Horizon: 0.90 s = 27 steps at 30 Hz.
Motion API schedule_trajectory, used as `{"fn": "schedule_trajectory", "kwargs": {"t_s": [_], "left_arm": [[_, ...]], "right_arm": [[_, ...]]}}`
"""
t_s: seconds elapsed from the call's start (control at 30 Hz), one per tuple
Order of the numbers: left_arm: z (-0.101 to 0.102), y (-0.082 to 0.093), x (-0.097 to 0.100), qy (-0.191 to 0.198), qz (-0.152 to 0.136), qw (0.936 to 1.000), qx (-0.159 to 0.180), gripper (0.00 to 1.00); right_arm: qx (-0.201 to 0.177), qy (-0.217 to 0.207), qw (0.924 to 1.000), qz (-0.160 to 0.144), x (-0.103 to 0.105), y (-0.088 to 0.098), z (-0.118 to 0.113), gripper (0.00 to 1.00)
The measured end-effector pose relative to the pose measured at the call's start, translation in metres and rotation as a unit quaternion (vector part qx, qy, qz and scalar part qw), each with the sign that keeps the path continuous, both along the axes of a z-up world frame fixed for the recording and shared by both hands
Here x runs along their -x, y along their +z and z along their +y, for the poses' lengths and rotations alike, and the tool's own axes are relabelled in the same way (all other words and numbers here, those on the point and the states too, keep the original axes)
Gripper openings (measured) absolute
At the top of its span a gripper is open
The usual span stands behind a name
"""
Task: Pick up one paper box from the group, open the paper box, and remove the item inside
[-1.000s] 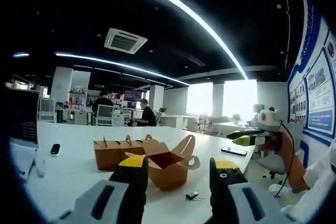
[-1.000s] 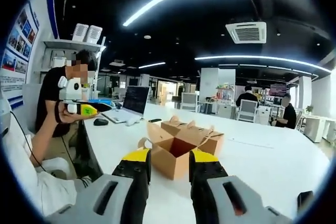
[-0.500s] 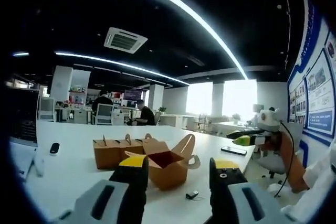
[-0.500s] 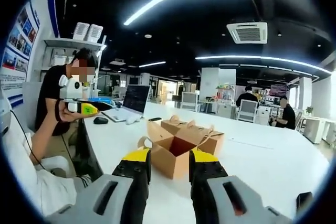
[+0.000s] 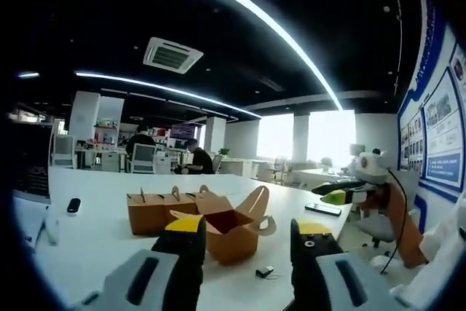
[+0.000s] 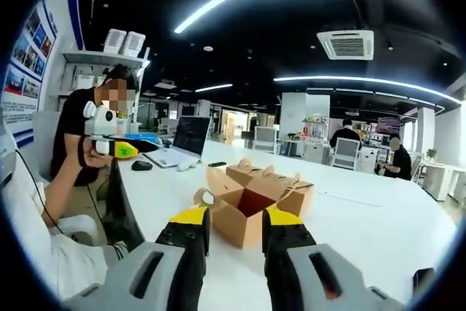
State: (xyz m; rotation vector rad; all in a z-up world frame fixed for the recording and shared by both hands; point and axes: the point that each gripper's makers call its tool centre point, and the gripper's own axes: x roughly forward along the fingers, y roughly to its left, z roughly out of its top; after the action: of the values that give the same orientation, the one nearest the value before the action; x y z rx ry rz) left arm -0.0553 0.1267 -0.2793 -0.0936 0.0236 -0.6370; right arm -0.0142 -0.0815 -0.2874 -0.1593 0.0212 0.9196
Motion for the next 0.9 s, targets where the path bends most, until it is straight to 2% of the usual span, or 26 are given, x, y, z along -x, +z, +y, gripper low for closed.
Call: {"fn": "schedule_trajectory", "kwargs": {"t_s": [0.9], "left_arm": [[-0.0003, -0.0057, -0.0045, 0.005, 0.006, 1.0000, -0.004, 0.47]], "right_arm": [[0.011, -0.002, 0.9999, -0.008, -0.0015, 0.0001, -0.0023, 0.30]]}}
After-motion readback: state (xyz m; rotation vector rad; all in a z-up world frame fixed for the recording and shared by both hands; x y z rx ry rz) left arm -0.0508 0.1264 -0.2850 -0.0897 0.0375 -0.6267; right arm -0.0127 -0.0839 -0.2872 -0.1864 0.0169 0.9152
